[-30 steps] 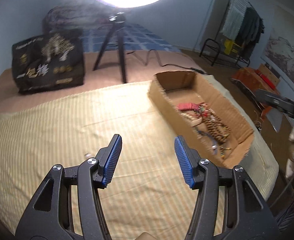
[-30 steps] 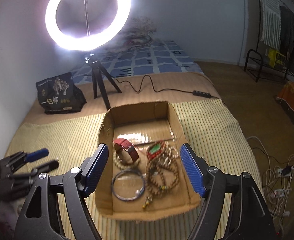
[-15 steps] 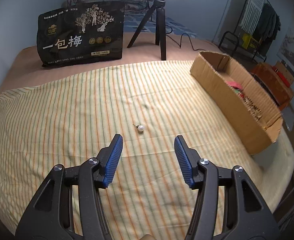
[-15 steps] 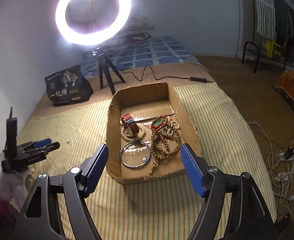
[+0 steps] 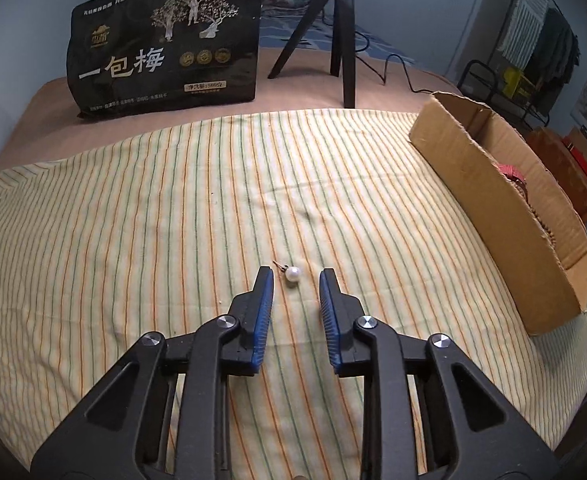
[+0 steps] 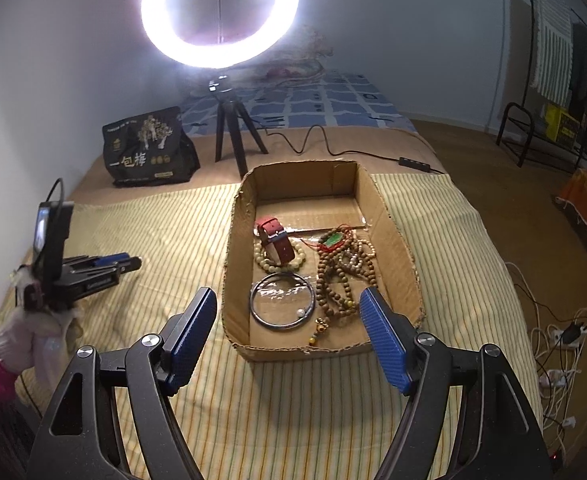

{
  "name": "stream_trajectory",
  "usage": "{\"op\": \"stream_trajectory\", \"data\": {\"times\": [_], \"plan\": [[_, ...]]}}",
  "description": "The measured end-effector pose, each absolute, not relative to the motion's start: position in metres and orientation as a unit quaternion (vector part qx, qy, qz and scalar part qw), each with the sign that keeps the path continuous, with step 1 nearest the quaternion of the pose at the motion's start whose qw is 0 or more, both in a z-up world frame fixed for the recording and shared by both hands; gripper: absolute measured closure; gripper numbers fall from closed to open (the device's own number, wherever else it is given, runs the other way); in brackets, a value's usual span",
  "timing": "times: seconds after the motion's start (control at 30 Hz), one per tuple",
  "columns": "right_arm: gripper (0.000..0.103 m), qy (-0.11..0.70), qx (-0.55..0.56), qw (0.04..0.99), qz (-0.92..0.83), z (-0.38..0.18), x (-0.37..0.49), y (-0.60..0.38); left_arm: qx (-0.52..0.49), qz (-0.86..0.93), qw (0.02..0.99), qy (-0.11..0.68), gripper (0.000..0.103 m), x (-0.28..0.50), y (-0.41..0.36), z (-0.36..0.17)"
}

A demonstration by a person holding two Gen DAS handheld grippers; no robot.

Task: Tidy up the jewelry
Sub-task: 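Close the left tool on the white pearl, then carry the pearl into the box and open the left tool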

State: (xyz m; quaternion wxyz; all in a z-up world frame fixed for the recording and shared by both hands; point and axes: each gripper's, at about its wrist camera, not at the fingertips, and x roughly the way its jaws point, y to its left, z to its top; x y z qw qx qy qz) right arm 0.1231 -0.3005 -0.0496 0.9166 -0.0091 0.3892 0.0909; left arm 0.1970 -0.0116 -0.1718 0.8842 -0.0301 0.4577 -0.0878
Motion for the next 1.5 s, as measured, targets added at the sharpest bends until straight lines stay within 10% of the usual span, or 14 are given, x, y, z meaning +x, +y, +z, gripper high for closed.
{"op": "stream_trajectory", "data": {"times": [0.5, 1.5], "plan": [[0.029, 0.399, -0.022, 0.912, 0.089, -0.058, 0.125, -0.291, -0.028, -0.088, 0.881, 0.464, 0.096, 0.208, -0.013, -0.183], [0.029, 0.419, 0.000, 0.907, 0.047, -0.063, 0.128, -0.317, -0.030, -0.232, 0.895, 0.379, 0.096, 0.182, -0.145, -0.084]]}}
